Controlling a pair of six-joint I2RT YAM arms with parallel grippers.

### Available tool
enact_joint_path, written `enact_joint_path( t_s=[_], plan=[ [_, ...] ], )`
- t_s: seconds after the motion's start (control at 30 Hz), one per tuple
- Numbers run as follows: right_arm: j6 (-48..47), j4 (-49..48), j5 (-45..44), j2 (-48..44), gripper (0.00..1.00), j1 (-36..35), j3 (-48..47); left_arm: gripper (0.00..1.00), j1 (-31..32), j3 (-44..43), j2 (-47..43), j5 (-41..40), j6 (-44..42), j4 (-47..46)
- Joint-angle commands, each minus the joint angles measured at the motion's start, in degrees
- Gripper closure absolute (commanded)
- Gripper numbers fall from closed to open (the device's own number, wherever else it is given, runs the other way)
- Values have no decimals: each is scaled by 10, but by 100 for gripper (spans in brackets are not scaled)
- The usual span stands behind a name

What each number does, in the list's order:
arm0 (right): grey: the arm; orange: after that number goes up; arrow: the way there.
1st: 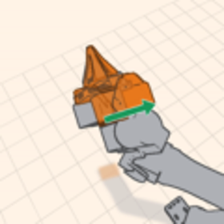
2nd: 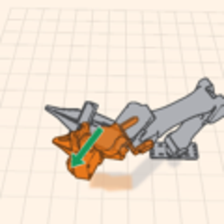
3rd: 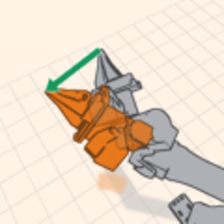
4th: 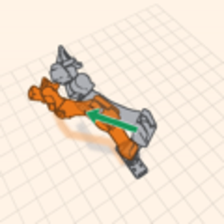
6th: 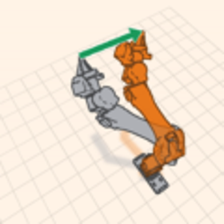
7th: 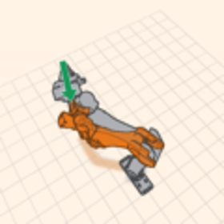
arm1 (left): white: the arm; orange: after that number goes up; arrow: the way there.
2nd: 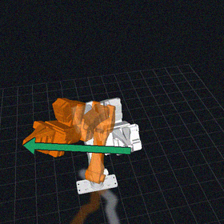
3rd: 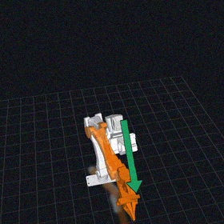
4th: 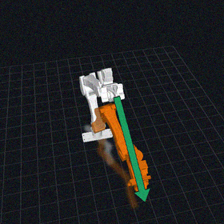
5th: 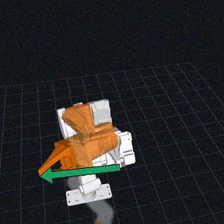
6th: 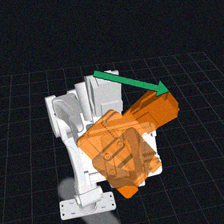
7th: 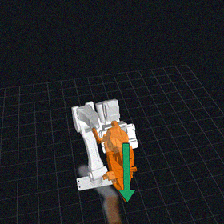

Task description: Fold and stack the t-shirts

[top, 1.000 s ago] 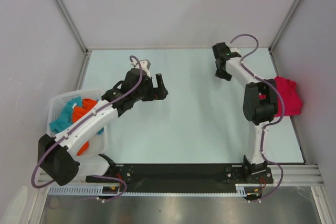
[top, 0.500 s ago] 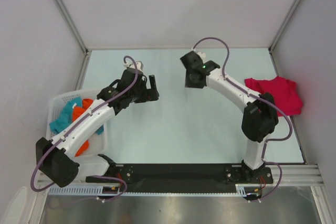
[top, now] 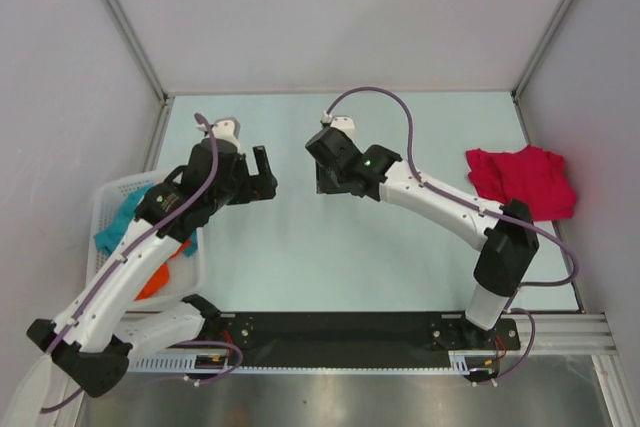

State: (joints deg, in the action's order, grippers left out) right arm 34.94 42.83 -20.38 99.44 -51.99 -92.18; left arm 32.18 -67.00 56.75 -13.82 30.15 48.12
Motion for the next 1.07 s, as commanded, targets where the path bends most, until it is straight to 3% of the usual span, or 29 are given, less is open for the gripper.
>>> enact_joint_path(
  t_s=[0.0, 0.3, 0.8, 0.93, 1.03],
  plan=[
    [25, 5, -48, -37, 60, -19, -18, 1, -3, -55, 43, -14, -35, 43],
    [45, 12, -68, -69, 60, -23, -12, 1, -3, -121, 68, -16, -57, 57],
    [55, 40, -116, -102, 60, -24, 16, 1, -3, -95, 57, 9, -45, 21],
    [60, 15, -135, -128, 70, -18, 56, 0, -3, -80, 58, 10, -42, 15],
    [58, -5, -112, -143, 65, -3, 83, 0, -3, -74, 58, 17, -43, 17]
  ],
)
